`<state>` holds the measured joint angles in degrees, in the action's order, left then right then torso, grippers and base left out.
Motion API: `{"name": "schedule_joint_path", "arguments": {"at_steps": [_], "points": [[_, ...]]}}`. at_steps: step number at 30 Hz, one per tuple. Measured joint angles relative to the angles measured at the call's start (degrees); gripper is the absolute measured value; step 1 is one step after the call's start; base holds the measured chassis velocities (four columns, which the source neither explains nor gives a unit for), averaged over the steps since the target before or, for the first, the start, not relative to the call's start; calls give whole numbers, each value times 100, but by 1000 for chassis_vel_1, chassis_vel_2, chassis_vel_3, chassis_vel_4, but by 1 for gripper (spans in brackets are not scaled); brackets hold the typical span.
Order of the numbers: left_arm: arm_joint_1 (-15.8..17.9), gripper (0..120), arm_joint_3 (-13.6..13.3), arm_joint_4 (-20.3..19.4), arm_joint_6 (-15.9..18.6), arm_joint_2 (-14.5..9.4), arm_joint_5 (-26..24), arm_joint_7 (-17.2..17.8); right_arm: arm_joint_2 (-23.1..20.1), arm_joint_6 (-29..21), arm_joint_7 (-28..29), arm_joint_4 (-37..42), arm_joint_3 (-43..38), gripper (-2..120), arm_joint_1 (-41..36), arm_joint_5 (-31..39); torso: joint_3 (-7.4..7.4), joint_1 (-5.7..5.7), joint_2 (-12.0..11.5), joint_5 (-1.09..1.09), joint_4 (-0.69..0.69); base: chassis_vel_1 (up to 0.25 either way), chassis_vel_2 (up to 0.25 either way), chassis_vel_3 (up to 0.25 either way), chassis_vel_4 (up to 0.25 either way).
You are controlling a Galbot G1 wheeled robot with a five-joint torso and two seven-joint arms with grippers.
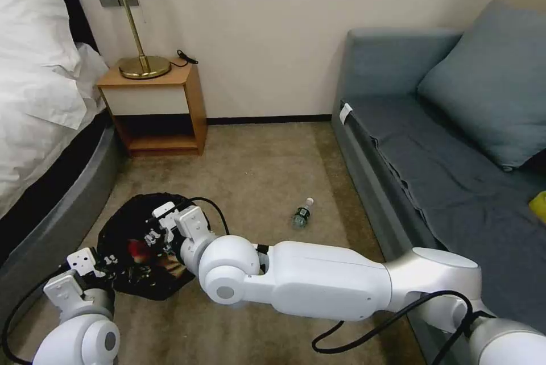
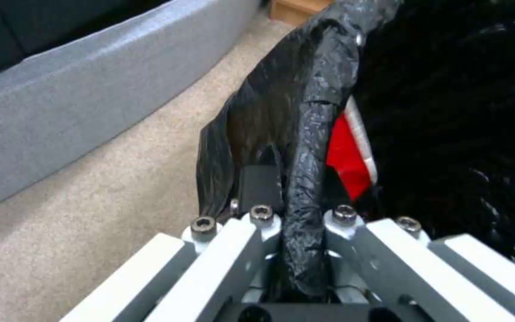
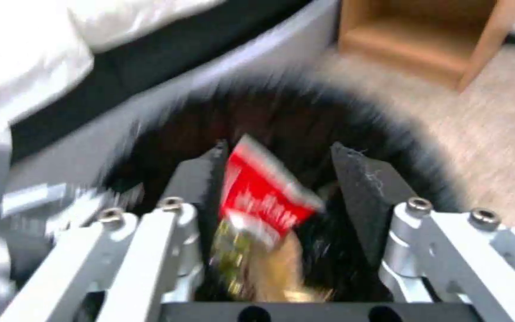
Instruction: Pick up the trash bin, then pick up the garbage on the floor and place it into the trash bin.
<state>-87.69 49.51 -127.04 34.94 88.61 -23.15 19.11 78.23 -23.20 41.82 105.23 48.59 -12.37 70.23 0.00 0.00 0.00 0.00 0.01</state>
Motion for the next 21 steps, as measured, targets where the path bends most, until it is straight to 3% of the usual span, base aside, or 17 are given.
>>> {"name": "schedule_joint_path", "arguments": {"at_steps": [2,6,7,9,10,11,12,14,16,18,21], "points": [[-4,2,4,-4,0,-4,-4,0,-107,22,-45,111,-187,55,-16,-81,0,0,0,0,-1,0,0,0,0],[-17,2,19,-36,-1,-29,-24,-2,-873,253,-430,751,-1198,74,-296,-534,0,0,0,2,1,0,0,0,0],[-17,2,19,-36,-1,-29,-24,-2,-873,253,-430,751,-1198,74,-296,-534,0,0,0,2,1,0,0,0,0],[-34,2,26,-54,-2,-40,-21,-1,-1748,541,-811,1196,-1898,82,-705,-1128,0,0,0,2,-7,0,0,0,0],[-39,2,18,-58,-7,-51,-22,-7,-2127,758,-1013,1386,-2192,88,-955,-1517,0,0,0,2,-2,0,0,0,0],[-39,2,18,-58,-7,-51,-22,-7,-2127,758,-1013,1386,-2192,88,-955,-1517,0,0,0,2,-2,0,0,0,0],[-39,2,24,-57,-9,-64,-19,-10,-2443,993,-1200,1570,-2538,92,-1300,-1958,0,0,0,3,-8,0,0,0,0],[-39,2,43,-32,-30,-84,-7,-15,-2848,1293,-1443,1906,-3348,99,-2116,-2769,0,0,0,5,-5,0,0,0,0],[-40,2,46,-30,-35,-85,-6,-16,-2928,1368,-1481,2042,-3654,99,-2455,-3003,0,0,0,3,-2,0,0,0,0],[-46,2,54,-28,-41,-88,-9,-19,-2972,1450,-1511,2330,-4436,100,-3362,-3419,0,0,0,3,-2,0,0,0,0],[-50,2,54,-32,-43,-88,-9,-20,-2942,1470,-1511,2432,-4754,100,-3749,-3595,-1,0,0,3,-2,0,0,0,0]]}}
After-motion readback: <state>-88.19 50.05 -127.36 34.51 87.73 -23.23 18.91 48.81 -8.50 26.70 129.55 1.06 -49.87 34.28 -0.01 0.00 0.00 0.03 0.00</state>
